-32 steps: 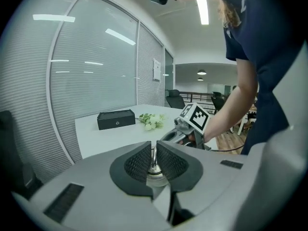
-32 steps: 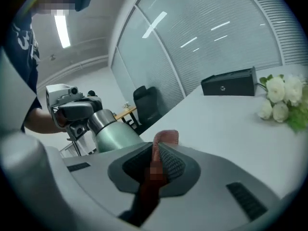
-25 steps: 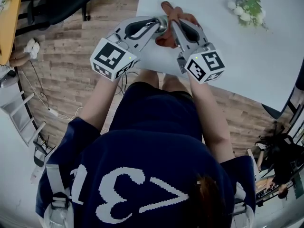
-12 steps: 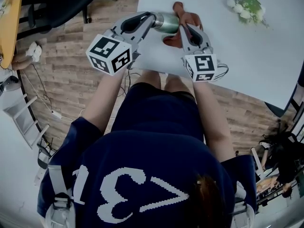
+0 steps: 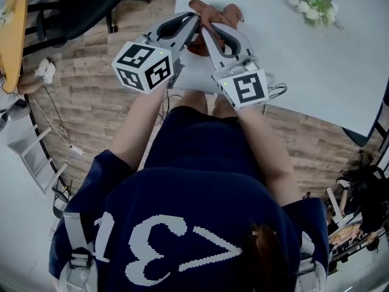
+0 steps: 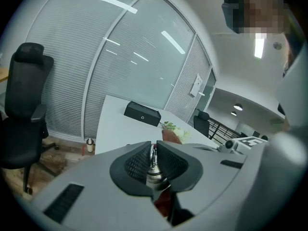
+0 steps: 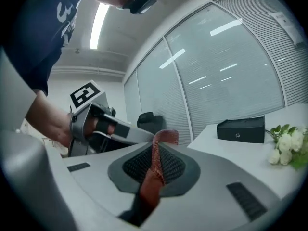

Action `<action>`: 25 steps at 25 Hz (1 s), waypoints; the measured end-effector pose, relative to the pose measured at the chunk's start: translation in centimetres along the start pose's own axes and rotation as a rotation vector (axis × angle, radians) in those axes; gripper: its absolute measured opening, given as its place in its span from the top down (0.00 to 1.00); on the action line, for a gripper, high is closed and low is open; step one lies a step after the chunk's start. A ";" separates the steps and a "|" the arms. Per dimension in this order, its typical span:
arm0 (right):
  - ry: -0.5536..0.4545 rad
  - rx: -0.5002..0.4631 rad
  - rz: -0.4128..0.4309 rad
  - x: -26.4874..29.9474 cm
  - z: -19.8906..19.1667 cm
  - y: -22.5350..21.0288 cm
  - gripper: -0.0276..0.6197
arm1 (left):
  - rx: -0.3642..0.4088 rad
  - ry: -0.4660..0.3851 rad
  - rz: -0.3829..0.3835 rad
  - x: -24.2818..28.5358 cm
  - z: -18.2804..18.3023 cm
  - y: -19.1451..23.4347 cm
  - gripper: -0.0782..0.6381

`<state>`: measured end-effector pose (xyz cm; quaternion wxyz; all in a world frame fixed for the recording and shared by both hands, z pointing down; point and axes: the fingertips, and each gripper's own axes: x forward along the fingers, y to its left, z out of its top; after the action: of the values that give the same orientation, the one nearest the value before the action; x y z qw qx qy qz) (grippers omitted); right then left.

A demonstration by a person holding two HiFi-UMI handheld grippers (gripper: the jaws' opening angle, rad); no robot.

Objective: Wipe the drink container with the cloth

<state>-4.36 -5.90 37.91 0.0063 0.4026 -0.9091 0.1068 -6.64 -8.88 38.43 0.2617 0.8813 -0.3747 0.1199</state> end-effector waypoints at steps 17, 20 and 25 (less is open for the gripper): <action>0.092 -0.076 -0.063 -1.8 -2.4 -1.1 0.89 | -0.073 0.001 0.002 0.7 0.4 0.1 0.83; 0.028 -0.134 -0.008 -0.4 0.0 0.5 0.89 | -0.070 0.006 0.007 0.9 0.5 0.0 0.83; 0.142 -0.186 -0.073 -2.3 -4.1 -1.6 0.89 | -0.097 0.006 0.010 0.9 0.6 0.4 0.83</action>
<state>-1.96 -4.42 42.00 0.1121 0.4246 -0.8970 0.0499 -6.32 -10.00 38.45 0.3045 0.8654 -0.3838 0.1056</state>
